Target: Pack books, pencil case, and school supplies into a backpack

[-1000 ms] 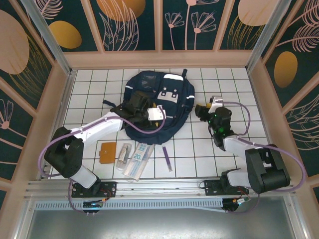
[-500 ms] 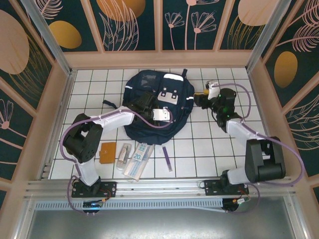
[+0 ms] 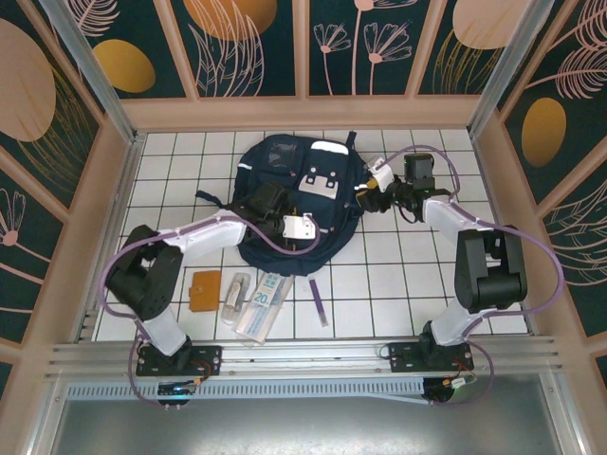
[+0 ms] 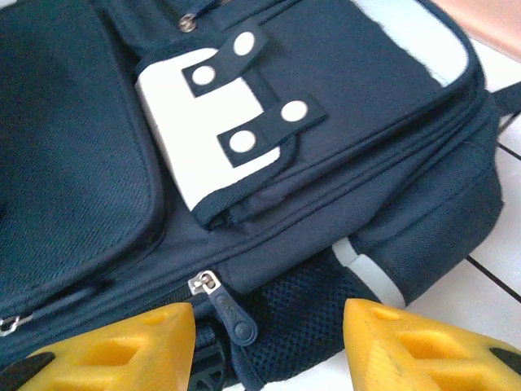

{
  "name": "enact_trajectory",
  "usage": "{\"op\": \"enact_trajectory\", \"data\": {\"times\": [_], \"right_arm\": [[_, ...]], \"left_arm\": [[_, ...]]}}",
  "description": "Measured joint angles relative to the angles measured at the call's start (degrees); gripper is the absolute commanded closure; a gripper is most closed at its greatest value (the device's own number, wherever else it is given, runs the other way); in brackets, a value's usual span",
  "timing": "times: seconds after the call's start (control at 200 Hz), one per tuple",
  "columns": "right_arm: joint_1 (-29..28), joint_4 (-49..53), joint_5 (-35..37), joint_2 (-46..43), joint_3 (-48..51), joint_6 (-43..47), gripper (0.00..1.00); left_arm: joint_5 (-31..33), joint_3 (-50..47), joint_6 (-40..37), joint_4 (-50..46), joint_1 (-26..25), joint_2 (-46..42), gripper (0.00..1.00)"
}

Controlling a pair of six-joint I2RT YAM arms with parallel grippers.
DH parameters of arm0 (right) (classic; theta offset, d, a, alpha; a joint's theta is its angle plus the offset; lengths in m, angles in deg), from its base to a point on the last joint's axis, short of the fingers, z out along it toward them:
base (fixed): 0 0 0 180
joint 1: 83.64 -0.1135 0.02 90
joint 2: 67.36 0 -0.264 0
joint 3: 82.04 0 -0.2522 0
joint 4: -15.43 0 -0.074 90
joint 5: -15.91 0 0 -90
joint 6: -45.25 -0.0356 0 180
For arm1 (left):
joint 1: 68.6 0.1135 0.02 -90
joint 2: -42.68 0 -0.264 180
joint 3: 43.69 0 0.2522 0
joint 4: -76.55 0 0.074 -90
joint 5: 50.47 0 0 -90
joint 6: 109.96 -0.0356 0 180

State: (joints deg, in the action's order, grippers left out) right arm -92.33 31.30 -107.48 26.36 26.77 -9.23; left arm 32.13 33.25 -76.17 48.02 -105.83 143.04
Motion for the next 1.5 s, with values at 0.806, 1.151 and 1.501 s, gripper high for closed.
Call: {"op": "enact_trajectory", "data": {"times": [0.806, 1.151, 1.501], "right_arm": [[0.02, 28.52, -2.1, 21.79, -29.38, 33.0, 0.5], [-0.11, 36.92, -4.07, 27.74, -35.45, 34.49, 0.59], [-0.7, 42.8, -4.11, 27.28, -34.21, 35.12, 0.63]], "left_arm": [[0.11, 6.84, 1.86, -2.01, 0.39, -2.47, 1.0], [-1.53, 4.42, 2.93, -1.57, 0.59, -4.85, 1.0], [-3.78, 3.78, 2.84, -1.03, 1.25, -6.47, 1.0]]}}
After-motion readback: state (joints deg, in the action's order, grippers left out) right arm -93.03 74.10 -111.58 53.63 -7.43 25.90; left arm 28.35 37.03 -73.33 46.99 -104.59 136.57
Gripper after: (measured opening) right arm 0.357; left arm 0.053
